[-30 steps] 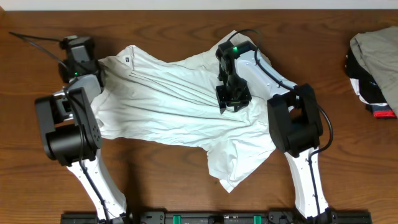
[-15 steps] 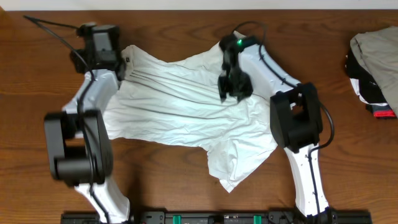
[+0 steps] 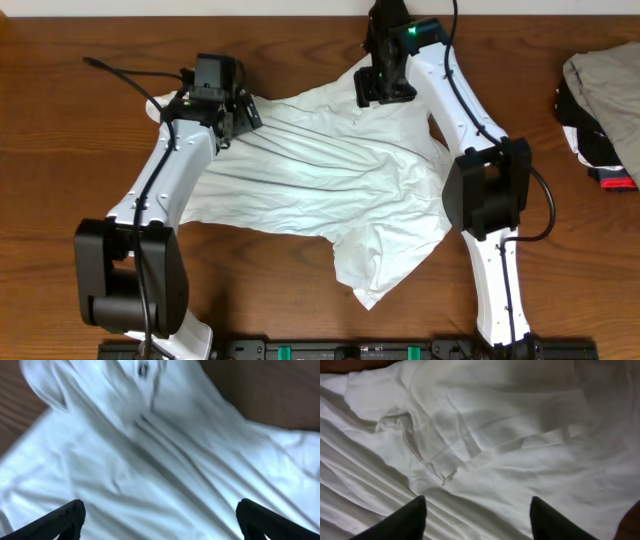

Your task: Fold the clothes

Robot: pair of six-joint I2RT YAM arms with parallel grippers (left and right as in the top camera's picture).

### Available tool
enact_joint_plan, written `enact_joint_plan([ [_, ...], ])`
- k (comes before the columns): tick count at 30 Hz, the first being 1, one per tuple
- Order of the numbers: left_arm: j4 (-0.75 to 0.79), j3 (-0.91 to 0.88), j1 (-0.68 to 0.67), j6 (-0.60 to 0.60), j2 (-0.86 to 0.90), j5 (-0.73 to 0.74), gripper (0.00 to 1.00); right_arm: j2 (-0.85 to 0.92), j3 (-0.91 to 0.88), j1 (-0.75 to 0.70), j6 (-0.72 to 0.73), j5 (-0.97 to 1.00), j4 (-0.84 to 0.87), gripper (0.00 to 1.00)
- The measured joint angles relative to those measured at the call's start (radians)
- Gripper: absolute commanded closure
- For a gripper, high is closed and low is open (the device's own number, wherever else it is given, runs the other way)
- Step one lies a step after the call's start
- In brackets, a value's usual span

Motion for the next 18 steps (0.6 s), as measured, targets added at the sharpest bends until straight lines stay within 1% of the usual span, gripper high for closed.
enact_joint_plan([
  [4, -0.059, -0.001, -0.002, -0.025, 0.0, 0.039, 0.02, 0.0, -0.004, 0.023, -0.01, 0.003, 0.011, 0.45],
  [9, -0.121, -0.01, -0.002, -0.041, 0.0, 0.058, 0.02, 0.001, -0.011, 0.073, -0.061, 0.012, 0.038, 0.43],
  [13, -0.152, -0.024, -0.002, -0.043, 0.0, 0.062, 0.02, 0.018, -0.014, 0.115, -0.121, 0.077, 0.028, 0.43],
  [18, -0.154, -0.03, -0.002, -0.043, 0.0, 0.063, 0.02, 0.061, -0.019, 0.15, -0.199, 0.155, 0.018, 0.46],
])
